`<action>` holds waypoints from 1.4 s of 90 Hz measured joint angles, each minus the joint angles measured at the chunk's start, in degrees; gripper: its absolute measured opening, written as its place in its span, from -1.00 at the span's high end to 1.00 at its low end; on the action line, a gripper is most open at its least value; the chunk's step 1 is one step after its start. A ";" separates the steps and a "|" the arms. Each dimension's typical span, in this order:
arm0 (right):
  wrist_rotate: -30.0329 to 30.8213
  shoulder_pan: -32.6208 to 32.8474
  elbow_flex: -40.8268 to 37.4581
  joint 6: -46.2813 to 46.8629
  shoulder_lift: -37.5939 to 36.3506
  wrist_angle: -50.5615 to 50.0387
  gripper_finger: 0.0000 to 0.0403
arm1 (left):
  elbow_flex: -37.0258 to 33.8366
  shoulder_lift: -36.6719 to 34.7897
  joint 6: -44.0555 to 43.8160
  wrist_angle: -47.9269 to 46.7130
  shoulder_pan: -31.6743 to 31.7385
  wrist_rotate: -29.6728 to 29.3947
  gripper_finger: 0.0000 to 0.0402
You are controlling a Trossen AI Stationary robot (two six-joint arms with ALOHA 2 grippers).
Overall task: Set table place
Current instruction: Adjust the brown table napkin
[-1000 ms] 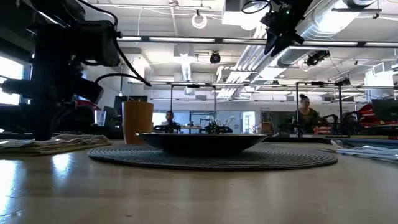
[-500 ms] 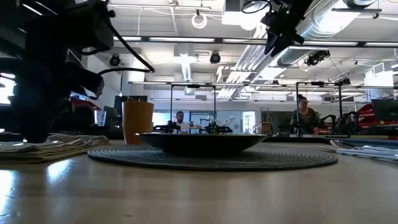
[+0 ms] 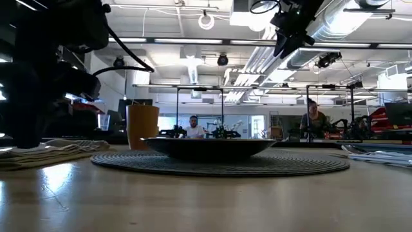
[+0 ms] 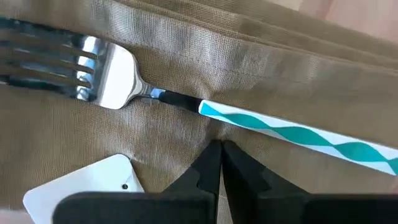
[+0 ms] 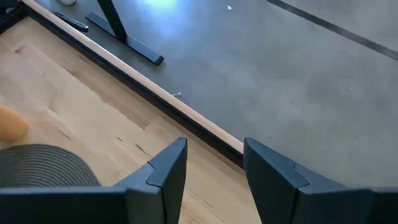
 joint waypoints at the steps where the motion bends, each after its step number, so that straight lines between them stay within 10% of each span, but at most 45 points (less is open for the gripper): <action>1: -0.01 0.00 0.00 0.00 0.00 0.00 0.32 | 0.00 0.00 0.19 -0.15 0.00 -0.07 1.00; 126: 0.02 -0.02 0.00 -1.41 0.00 -0.09 0.32 | 0.74 0.20 -1.06 -0.34 1.91 -6.89 1.00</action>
